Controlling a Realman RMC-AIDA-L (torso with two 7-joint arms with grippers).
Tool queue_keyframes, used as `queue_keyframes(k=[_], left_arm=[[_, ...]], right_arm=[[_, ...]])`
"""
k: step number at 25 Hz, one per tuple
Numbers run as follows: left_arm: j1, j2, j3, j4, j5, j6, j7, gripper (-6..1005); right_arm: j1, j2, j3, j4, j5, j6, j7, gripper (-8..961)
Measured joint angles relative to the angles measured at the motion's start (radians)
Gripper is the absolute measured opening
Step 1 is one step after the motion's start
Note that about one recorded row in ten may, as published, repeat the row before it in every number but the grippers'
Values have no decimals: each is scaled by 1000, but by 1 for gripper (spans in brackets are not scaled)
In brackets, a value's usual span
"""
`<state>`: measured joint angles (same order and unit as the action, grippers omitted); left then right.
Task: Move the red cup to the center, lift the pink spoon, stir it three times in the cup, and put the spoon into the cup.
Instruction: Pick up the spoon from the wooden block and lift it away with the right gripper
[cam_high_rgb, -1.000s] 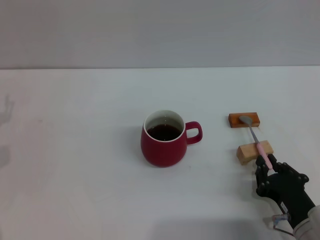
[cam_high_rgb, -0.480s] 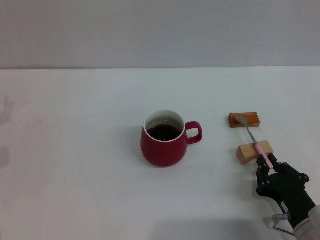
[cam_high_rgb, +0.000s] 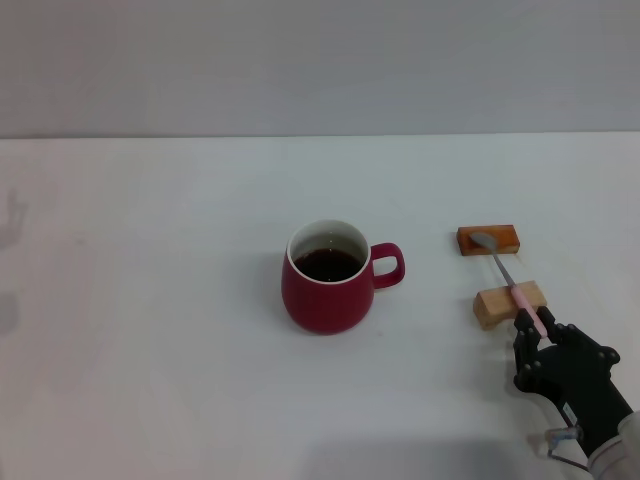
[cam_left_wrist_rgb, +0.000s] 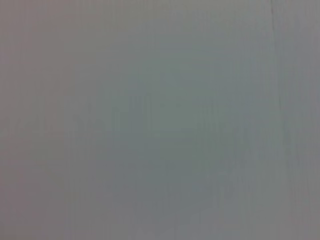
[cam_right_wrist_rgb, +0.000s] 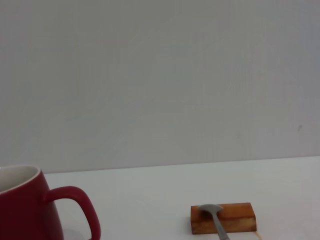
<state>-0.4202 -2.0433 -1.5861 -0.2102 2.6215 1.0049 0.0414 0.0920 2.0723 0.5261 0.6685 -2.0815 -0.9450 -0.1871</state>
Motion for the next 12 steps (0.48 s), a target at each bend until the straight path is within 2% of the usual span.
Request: queue_keyframes(k=[12], left_arm=[[-1, 0, 0, 0, 0, 0, 0, 846]], right_arm=[[4, 1, 2, -4, 0, 0, 0, 166]])
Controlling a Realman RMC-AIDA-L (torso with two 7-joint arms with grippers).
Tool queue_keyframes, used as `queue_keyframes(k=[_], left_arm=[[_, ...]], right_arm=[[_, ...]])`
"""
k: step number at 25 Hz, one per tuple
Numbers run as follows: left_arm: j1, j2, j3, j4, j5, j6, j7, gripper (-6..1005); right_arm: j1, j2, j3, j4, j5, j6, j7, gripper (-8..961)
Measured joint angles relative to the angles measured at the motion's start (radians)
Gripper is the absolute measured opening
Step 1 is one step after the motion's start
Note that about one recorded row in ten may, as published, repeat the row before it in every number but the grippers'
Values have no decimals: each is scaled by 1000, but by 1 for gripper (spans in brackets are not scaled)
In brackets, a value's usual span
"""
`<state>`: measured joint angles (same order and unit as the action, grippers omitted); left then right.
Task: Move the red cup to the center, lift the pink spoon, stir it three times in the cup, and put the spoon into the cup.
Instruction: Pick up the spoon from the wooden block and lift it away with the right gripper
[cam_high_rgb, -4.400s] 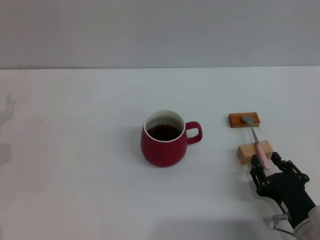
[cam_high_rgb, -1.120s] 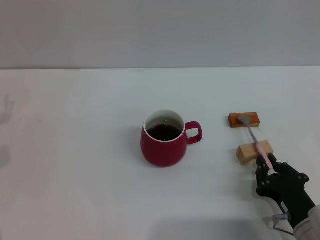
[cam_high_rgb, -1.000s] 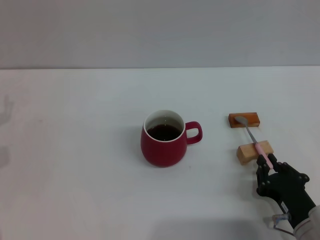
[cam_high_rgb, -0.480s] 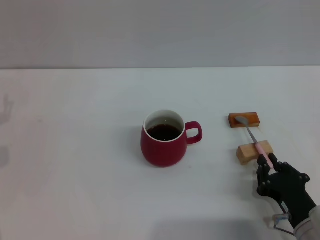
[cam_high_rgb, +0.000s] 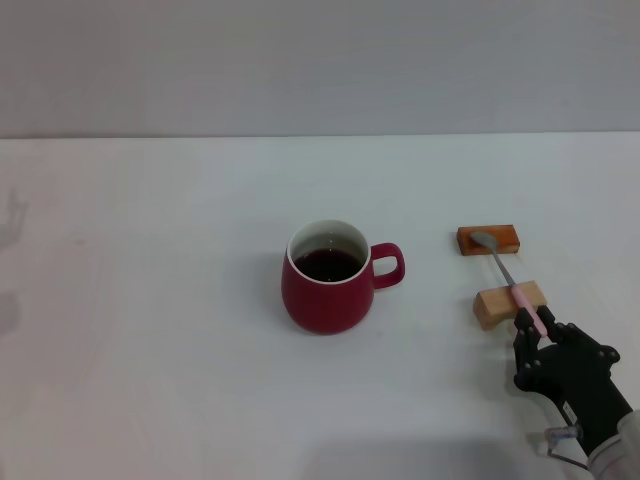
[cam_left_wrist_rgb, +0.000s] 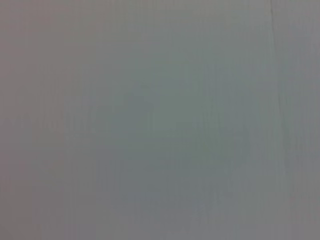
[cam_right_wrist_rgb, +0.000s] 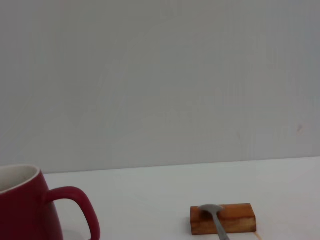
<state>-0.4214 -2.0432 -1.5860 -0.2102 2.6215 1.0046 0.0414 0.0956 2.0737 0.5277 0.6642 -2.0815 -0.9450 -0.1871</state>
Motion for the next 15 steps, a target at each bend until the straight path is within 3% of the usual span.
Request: queue_keyframes(k=[15], left_arm=[[-2, 0, 0, 0, 0, 0, 0, 847]], right_arm=[[3, 0, 0, -3, 0, 0, -25, 166]])
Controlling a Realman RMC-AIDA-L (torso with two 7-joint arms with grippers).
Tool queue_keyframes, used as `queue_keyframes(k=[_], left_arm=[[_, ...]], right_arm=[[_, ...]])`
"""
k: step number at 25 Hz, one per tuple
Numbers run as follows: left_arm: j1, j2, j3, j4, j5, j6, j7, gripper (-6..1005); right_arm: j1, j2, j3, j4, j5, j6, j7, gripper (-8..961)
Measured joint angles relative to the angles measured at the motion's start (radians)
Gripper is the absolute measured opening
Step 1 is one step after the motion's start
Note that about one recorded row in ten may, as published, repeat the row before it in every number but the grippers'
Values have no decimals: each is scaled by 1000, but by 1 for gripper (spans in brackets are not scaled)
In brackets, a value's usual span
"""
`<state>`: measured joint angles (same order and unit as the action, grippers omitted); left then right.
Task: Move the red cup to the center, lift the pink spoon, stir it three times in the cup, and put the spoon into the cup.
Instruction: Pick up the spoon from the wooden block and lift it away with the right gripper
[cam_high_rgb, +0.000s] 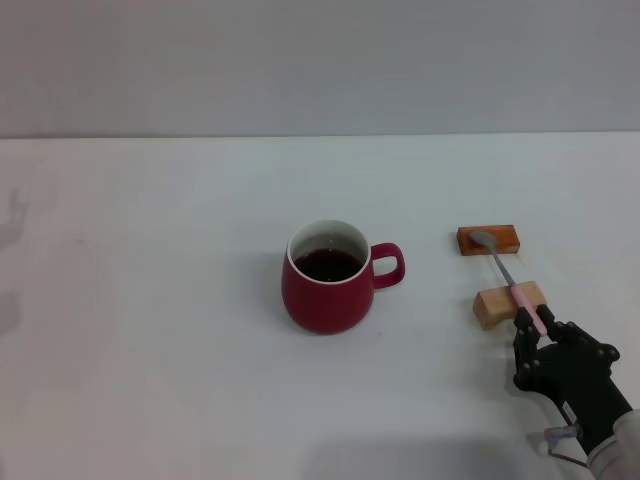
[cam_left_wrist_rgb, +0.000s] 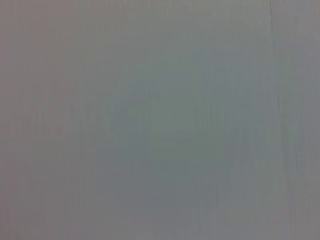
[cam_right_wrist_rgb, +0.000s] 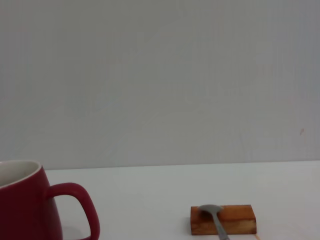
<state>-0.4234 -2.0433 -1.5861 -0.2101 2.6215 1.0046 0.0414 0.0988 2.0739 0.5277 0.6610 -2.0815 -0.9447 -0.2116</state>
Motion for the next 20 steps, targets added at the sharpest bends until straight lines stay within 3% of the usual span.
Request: queue_keyframes(k=[20], left_arm=[[2, 1, 0, 0, 0, 0, 0, 847]], right_arm=[[4, 0, 26, 6, 0, 4, -50, 166]])
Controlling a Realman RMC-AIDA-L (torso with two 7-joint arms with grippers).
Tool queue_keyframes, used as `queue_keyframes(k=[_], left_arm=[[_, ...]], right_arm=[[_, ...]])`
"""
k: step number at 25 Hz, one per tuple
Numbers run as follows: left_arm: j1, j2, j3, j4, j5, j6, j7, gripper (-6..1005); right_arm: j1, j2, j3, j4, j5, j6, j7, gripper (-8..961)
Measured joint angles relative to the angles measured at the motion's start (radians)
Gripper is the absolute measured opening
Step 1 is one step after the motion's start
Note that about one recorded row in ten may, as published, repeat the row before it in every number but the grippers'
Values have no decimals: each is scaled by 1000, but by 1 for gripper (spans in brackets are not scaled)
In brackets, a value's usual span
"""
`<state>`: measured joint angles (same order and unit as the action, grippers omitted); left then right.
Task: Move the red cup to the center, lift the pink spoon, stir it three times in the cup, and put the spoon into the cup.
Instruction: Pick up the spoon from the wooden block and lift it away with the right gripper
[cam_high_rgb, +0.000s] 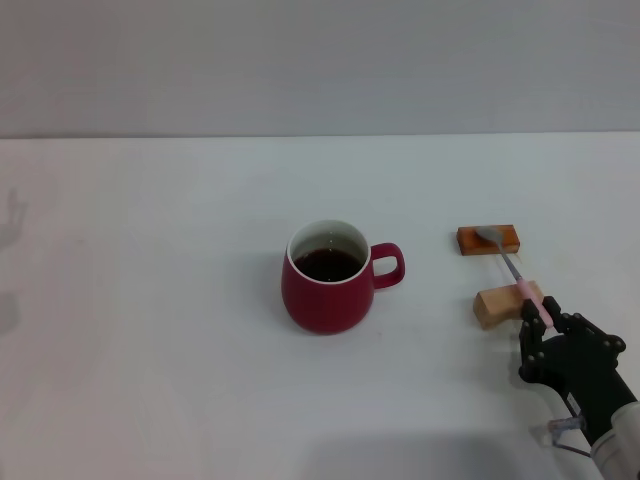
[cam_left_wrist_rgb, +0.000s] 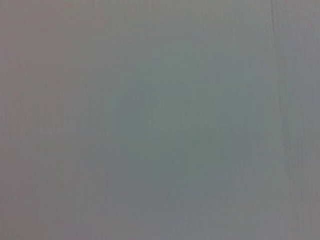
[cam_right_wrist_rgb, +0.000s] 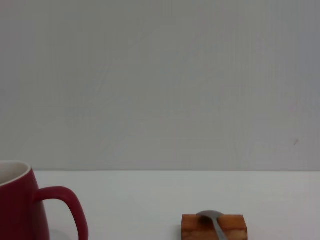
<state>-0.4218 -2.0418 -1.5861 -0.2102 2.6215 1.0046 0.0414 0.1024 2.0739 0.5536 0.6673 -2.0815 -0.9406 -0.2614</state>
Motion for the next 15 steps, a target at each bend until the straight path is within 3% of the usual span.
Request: queue_keyframes(k=[15], left_arm=[[-3, 0, 0, 0, 0, -1, 0, 847]], right_arm=[[15, -3, 2, -1, -1, -3, -12, 165]])
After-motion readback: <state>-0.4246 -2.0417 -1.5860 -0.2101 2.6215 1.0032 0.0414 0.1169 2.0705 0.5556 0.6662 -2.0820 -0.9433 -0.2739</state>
